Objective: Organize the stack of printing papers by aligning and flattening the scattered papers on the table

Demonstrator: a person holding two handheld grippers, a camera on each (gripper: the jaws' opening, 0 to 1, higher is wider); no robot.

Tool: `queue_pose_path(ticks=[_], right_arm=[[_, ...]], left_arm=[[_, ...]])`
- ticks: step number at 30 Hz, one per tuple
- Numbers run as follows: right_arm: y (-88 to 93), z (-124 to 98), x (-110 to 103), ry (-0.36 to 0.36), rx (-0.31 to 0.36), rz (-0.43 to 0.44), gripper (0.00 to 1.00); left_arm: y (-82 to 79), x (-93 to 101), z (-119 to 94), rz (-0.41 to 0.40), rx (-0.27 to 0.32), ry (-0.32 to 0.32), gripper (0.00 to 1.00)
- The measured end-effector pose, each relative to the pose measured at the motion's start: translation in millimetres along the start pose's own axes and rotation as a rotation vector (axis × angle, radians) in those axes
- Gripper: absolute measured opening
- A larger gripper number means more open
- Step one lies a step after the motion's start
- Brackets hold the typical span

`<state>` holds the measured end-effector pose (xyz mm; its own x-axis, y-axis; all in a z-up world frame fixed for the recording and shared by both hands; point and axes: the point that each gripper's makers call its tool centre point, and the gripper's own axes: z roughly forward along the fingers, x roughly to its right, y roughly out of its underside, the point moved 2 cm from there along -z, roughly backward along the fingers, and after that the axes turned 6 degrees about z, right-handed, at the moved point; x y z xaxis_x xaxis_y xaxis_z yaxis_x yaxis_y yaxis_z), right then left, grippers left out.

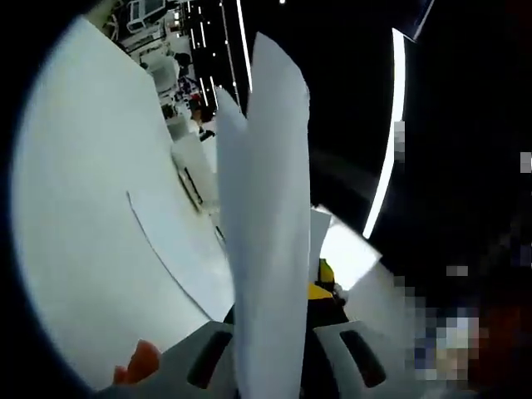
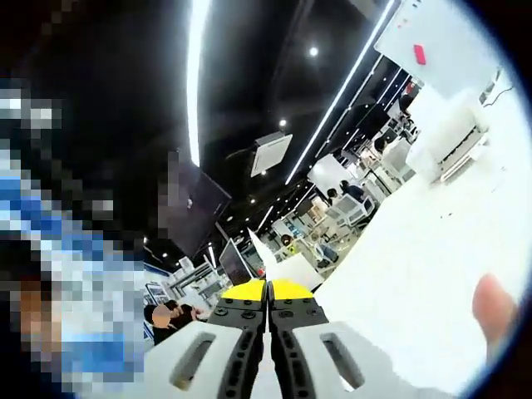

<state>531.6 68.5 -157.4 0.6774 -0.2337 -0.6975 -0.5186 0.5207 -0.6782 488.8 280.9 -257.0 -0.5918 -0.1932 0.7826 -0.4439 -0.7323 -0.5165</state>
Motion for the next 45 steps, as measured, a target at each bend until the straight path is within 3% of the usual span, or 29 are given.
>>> queue_pose_path(ticks=[6,19,24,36,45], right_arm=[[-3.6,-2,6,0.013,0.011,0.01,0.0],[-3.9,-7,29,0.05,0.031,0.074,0.0],[12.8,-4,22,0.037,0.016,0.074,0.0],[17.7,7,14,0.002,-0.002,0.095,0.0],[42.7,18,12,0.002,-0.016,0.165,0.0]], left_arm=[[2.5,0.0,3,0.013,-0.023,-0.001,0.14],[0.9,-7.7,1,-0.006,-0.002,-0.017,0.11],[0.2,-8.1,2,0.002,-0.004,-0.019,0.12],[0.2,-10.9,3,0.002,0.007,-0.037,0.1],[1.1,-12.8,4,-0.004,0.025,-0.051,0.1]])
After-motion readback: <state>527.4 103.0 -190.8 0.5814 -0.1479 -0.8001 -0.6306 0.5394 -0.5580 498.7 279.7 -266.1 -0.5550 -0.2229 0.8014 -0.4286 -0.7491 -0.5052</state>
